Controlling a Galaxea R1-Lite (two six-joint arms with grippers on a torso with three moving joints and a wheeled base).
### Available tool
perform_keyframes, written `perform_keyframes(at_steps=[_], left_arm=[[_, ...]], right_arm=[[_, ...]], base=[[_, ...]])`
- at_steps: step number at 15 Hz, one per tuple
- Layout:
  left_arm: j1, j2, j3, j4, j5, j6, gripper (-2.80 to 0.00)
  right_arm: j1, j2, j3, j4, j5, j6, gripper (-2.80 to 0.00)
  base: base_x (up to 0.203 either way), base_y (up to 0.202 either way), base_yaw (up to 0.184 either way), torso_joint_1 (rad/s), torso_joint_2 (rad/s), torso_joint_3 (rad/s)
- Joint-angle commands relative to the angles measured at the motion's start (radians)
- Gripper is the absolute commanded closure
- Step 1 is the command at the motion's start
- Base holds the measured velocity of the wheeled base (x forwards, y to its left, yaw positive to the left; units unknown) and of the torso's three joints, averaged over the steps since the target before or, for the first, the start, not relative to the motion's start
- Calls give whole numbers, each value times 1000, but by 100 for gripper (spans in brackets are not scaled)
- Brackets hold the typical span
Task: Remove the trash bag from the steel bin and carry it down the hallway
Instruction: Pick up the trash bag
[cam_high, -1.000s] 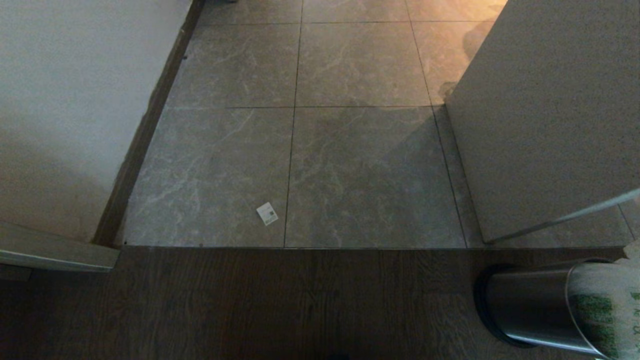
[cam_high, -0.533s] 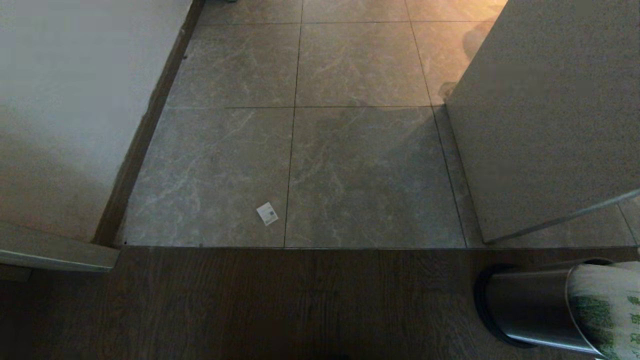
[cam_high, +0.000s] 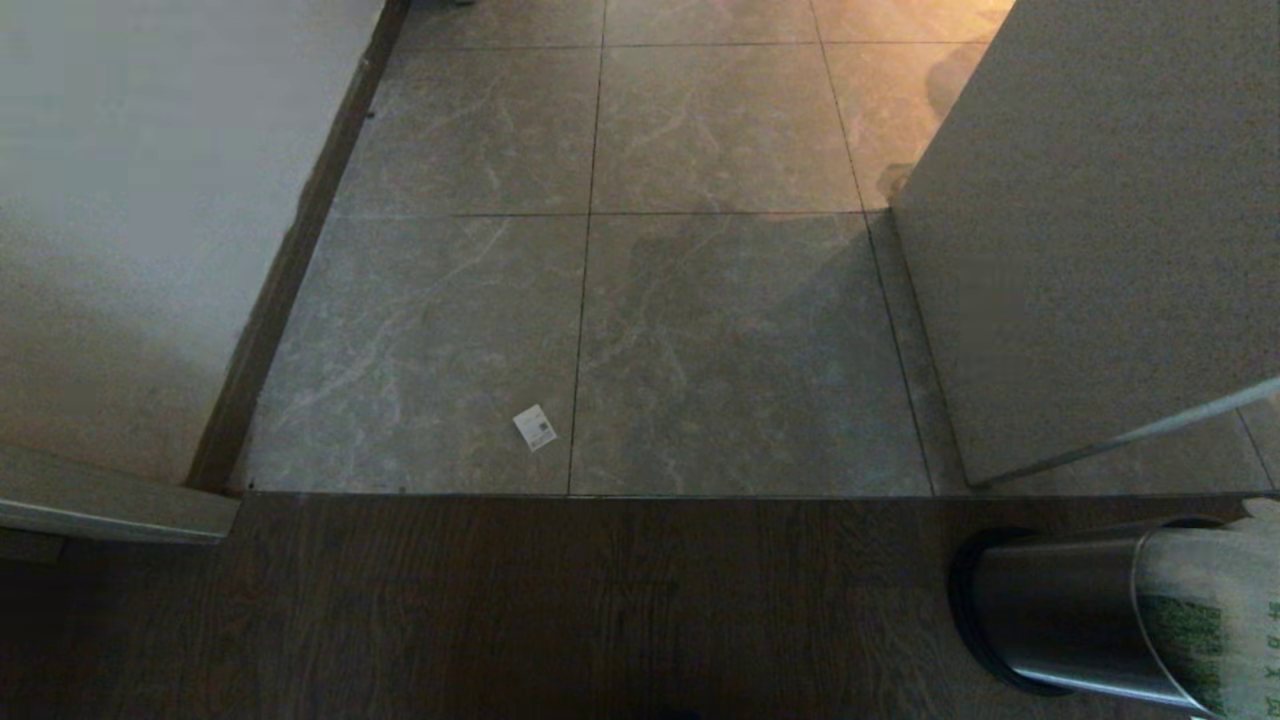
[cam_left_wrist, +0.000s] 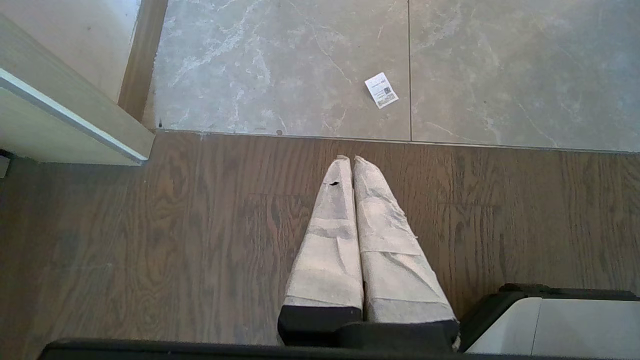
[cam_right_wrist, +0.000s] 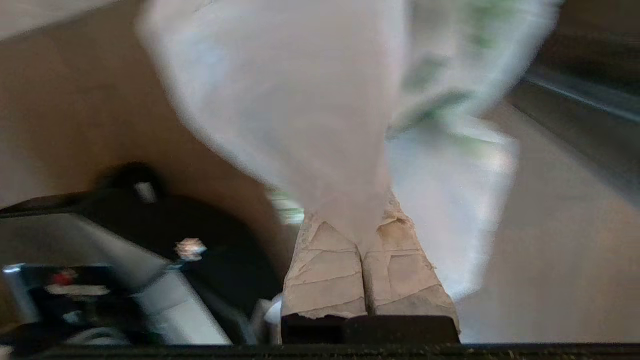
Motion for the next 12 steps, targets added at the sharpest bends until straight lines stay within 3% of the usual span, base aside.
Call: perform_keyframes(at_steps=[1,6,12], left_arm=[[0,0,0,-1,0,0,0],[0,0,0,1,0,0,0],[0,0,0,-1,0,0,0]], right_arm=[[-31,148,-67,-59,-34,-3,0],[-55,276,-117,-210,-108,74,0],[-51,304,-107,-214,-127,80,0]], base=[[0,0,0,0,0,0],[0,0,0,0,0,0],[0,0,0,0,0,0]])
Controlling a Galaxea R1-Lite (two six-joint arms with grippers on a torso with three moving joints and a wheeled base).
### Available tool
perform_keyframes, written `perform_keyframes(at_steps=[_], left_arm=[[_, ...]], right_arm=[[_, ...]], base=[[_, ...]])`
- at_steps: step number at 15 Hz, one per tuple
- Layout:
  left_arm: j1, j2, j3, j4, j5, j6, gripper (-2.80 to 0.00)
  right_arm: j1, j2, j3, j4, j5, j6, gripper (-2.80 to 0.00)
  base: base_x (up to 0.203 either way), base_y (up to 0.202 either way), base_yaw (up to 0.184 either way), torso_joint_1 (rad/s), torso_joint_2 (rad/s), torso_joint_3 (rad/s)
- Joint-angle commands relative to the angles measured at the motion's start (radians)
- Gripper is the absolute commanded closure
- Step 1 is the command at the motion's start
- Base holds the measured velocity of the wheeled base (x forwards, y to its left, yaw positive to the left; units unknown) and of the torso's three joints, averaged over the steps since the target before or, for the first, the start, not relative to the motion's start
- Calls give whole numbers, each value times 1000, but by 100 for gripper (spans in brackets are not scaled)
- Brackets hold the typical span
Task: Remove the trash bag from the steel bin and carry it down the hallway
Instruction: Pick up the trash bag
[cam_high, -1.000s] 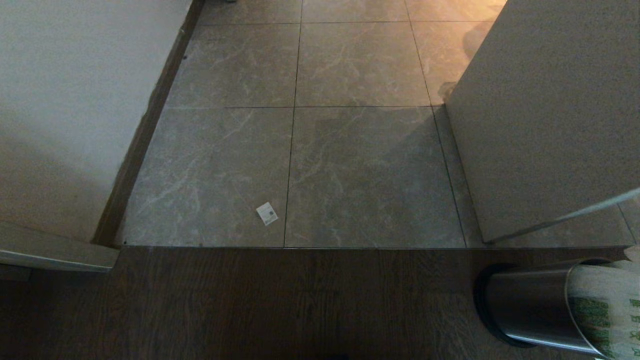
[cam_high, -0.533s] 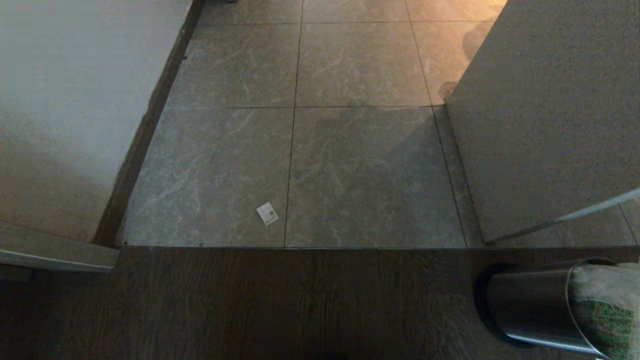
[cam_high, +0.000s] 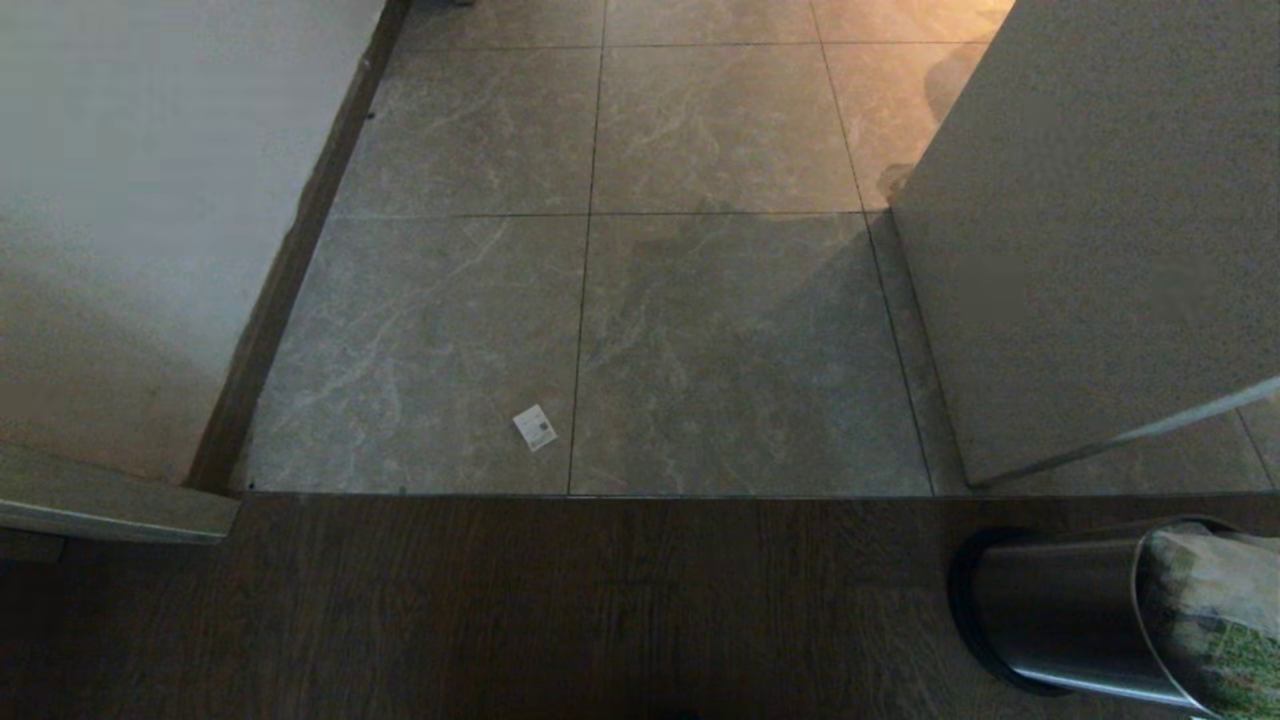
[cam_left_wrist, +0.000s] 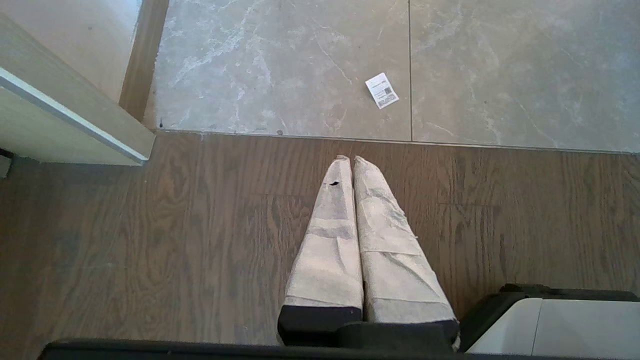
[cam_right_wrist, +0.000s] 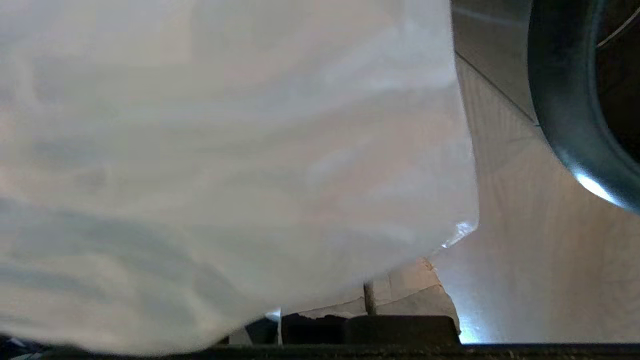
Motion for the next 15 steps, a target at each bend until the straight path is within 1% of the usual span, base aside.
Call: perform_keyframes(at_steps=[1,4,6,7,9,11,12,13,15], left_arm=[[0,0,0,0,0,0,0],[0,0,0,0,0,0,0],[0,0,0,0,0,0,0],[0,0,0,0,0,0,0],[0,0,0,0,0,0,0],[0,0,0,0,0,0,0],[0,0,0,0,0,0,0],[0,0,0,0,0,0,0],[0,0,0,0,0,0,0]], right_arm=[[4,-8,2,7,4,-3,0],[6,-134,27,44,6,-9,0],[12,-285,44,131,7,-13,0],[14,-374,49,200,8,-21,0],[17,-564,55,381,19,-69,0],[18,-751,58,585,53,-167,0],[19,-833,56,664,66,-208,0],[20,-916,54,735,77,-236,0],[36,-1080,52,842,91,-261,0]], base=[[0,0,0,0,0,0],[0,0,0,0,0,0],[0,0,0,0,0,0],[0,0,0,0,0,0],[0,0,0,0,0,0],[0,0,0,0,0,0],[0,0,0,0,0,0],[0,0,0,0,0,0],[0,0,0,0,0,0]])
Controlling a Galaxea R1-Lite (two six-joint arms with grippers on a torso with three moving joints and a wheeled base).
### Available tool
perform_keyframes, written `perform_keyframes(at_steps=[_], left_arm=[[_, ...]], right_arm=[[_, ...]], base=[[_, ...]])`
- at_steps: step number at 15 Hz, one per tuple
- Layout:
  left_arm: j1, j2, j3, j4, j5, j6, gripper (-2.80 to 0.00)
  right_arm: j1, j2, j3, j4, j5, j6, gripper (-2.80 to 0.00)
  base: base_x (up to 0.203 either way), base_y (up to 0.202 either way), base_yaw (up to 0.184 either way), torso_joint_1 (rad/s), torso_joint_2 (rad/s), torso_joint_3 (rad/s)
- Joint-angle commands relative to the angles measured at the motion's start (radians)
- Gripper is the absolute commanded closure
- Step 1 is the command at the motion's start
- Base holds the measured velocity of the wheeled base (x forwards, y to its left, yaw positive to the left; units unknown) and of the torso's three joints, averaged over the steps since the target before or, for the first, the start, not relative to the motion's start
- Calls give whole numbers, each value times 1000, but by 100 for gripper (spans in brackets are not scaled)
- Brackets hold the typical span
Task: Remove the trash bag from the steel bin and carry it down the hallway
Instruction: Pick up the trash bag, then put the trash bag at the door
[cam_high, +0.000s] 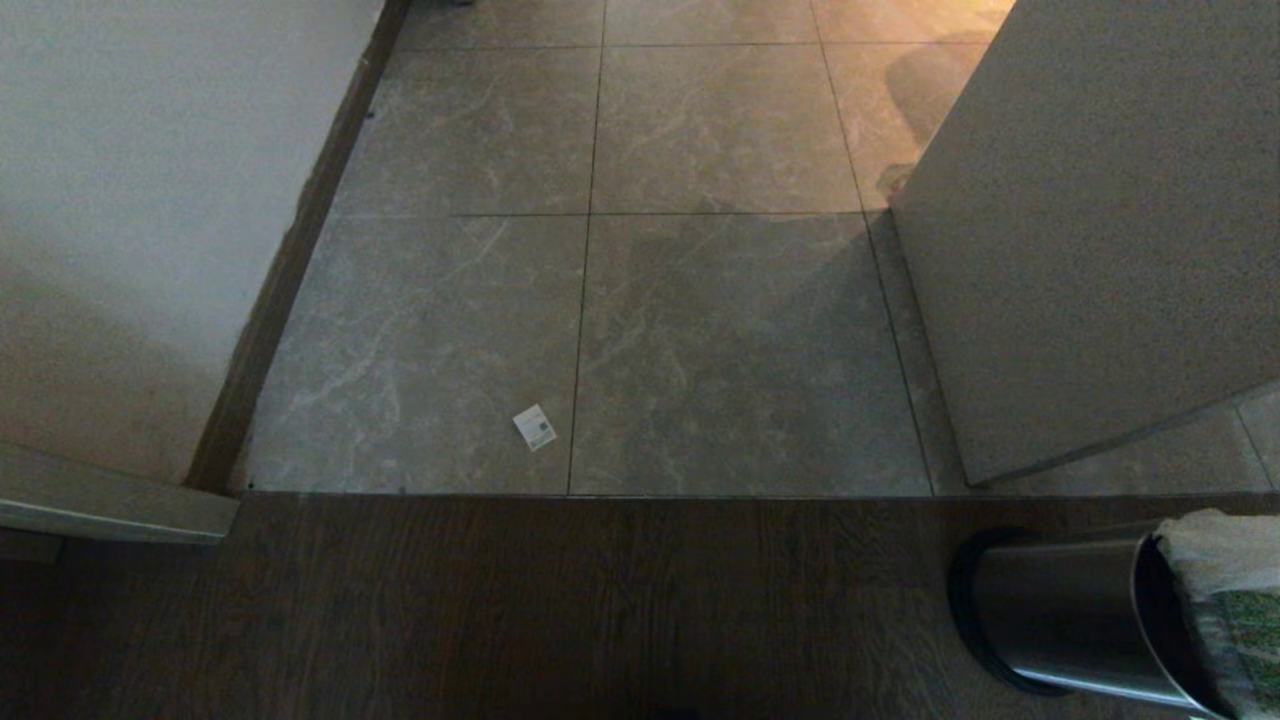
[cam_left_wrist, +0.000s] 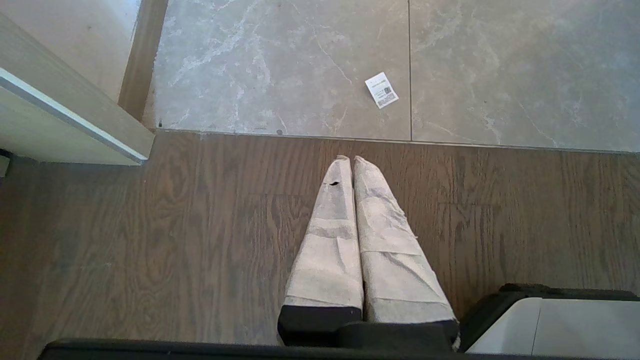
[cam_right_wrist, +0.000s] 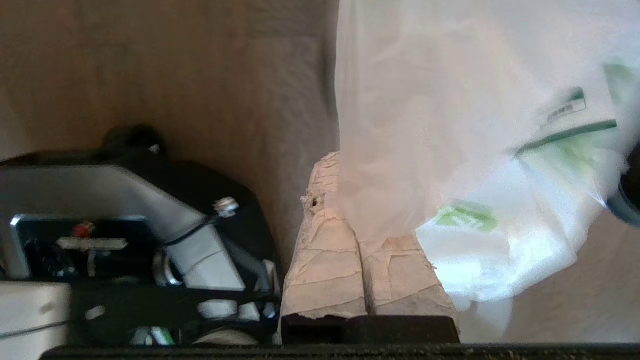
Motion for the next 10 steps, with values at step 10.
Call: perform_keyframes(at_steps=[10], left_arm=[[0,0,0,0,1,-1,0]], right_arm=[[626,-585,229,-235,-141,501,0]], base=[[0,0,0,0,0,0]])
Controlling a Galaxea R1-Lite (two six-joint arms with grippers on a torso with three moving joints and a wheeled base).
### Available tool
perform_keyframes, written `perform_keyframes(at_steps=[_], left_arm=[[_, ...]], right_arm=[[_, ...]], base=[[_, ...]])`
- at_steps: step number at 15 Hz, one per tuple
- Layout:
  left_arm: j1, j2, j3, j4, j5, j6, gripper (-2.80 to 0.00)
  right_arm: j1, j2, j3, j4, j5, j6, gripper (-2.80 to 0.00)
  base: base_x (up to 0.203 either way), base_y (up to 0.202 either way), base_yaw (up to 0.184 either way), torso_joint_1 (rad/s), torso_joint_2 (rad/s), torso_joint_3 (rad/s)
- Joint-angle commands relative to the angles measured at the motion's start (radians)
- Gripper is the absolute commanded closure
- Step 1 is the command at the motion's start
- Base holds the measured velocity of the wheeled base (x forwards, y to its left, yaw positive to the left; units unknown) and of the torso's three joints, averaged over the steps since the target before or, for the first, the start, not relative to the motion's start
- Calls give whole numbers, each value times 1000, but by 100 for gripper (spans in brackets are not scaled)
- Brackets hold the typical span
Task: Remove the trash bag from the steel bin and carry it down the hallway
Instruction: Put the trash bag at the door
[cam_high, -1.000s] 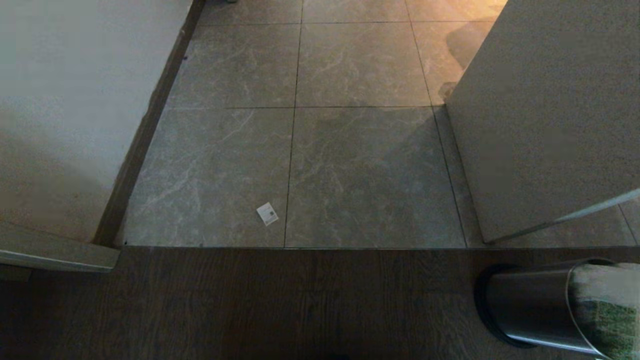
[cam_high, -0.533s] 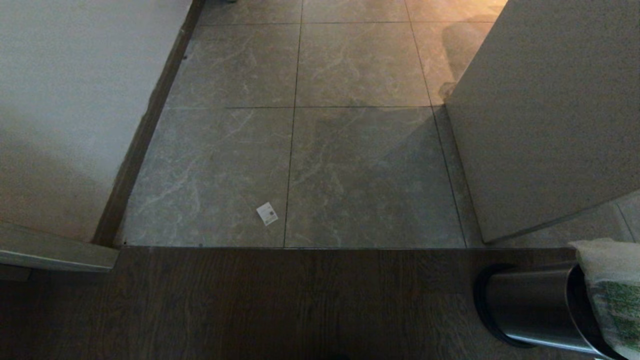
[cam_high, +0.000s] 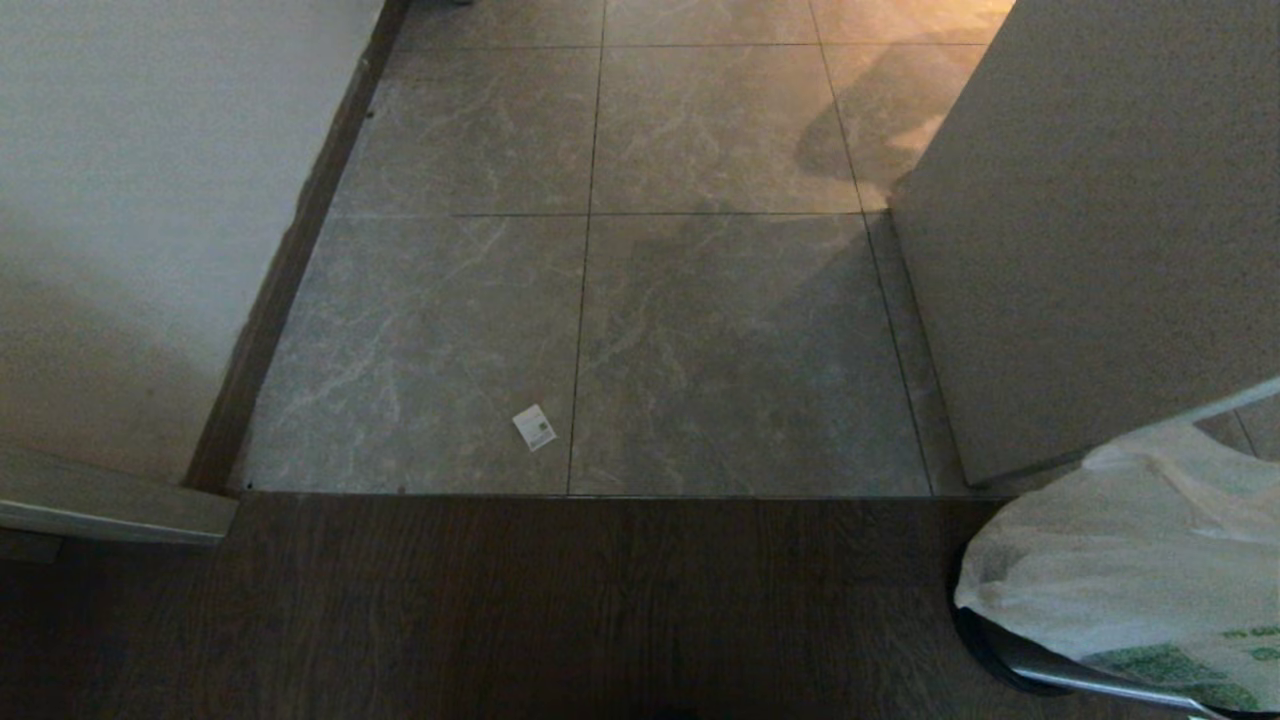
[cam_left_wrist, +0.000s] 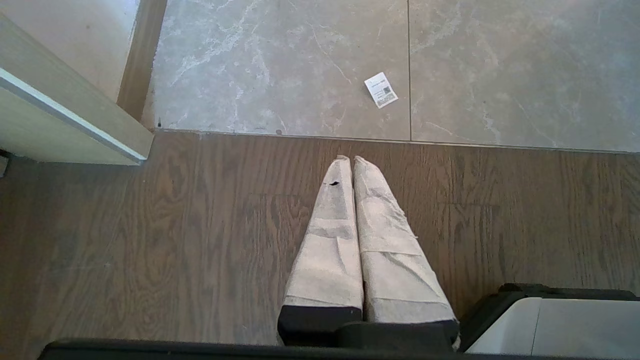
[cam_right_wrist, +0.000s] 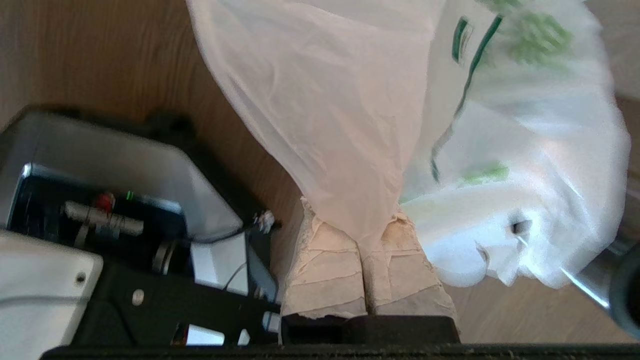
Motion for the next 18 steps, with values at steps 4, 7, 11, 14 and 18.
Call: perform_keyframes(at_steps=[4,7,11,14,18], left_arm=[[0,0,0,0,0,0,0],[0,0,0,0,0,0,0],[0,0,0,0,0,0,0],[0,0,0,1,0,0,0],[0,0,0,0,0,0,0]], right_arm=[[623,-228,421,-533,-471,607,0],[804,-466,709,-717,-677,736,0],[842,-694,886,-971,-769,782,0],[853,-847,901,-973,-784,829,0],[857,-841,906,-966,-794,858,0]], base=[[0,0,0,0,0,0],[0,0,0,0,0,0],[0,0,0,0,0,0],[0,0,0,0,0,0],[0,0,0,0,0,0]])
